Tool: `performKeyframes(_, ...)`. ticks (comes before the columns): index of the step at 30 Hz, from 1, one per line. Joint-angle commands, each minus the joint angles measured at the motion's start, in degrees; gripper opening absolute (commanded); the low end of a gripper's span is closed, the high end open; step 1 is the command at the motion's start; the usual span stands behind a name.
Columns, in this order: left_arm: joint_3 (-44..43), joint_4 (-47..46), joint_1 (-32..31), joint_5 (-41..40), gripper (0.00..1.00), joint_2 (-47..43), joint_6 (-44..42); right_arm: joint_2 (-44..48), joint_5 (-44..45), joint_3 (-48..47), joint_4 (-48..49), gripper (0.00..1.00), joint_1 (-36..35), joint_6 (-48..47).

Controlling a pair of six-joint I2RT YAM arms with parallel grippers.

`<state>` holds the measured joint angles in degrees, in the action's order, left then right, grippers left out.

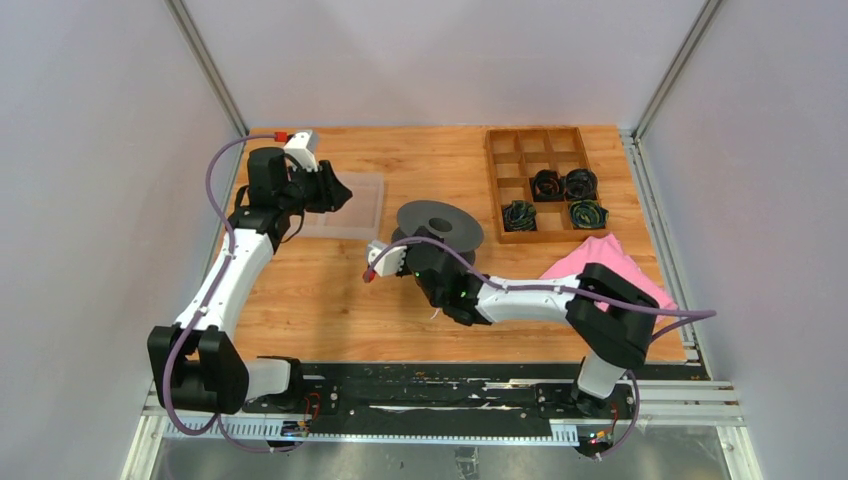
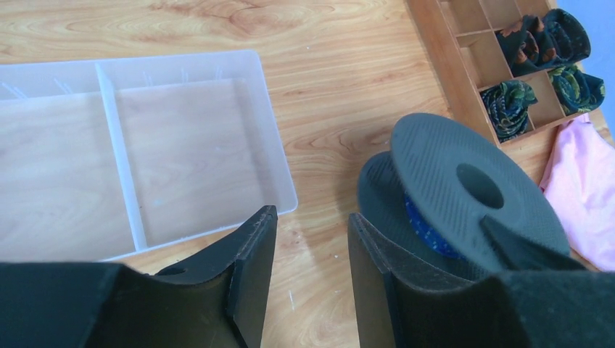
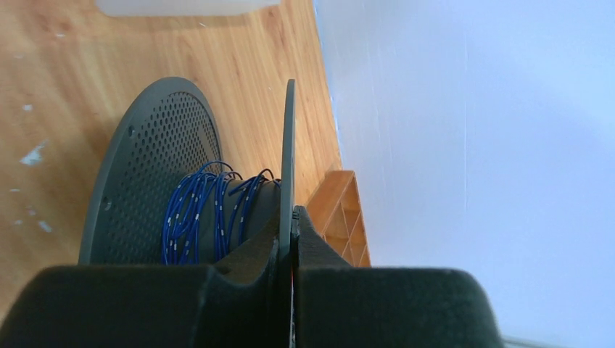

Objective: Wrap the cables
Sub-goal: Place the cable reel at the center of the board.

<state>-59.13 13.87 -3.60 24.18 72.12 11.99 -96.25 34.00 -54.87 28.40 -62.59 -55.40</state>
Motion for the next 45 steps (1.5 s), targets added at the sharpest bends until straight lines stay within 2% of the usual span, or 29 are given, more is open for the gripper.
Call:
performKeyframes(1, 0.1, 0.1, 0.2, -0.5, 0.46, -2.0, -1.0, -3.1, 2.5, 4.5, 18.9, 0.0, -4.1, -11.7)
performKeyframes(14, 1.8, -1.0, 0.1, 0.5, 0.48, -4.3, -0.3, -5.1, 2.5, 6.7, 14.5, 0.01, -6.6, -8.8)
performKeyframes(18, 1.8, -1.1, 0.2, 0.8, 0.48, -4.4, 0.0, -5.9, 3.9, 7.4, 15.1, 0.1, -6.8, -9.1)
performKeyframes(25, 2.0, -1.4, 0.2, 0.9, 0.49, -4.5, 0.2, -4.4, 4.1, 8.4, 13.2, 0.34, -8.1, -7.8)
performKeyframes(31, 2.1, -1.6, 0.2, 1.1, 0.49, -4.5, 0.5, -3.1, 4.1, 8.7, 10.4, 0.36, -8.4, -4.9)
performKeyframes(38, 1.8, -1.5, 0.2, 1.1, 0.5, -4.3, 0.3, -0.6, 2.0, 9.7, 2.5, 0.42, -8.8, 1.4)
performKeyframes(45, 1.7, -1.5, 0.1, 0.7, 0.5, -3.7, 0.0, -0.4, 0.9, 11.9, 0.2, 0.44, -8.9, 4.9)
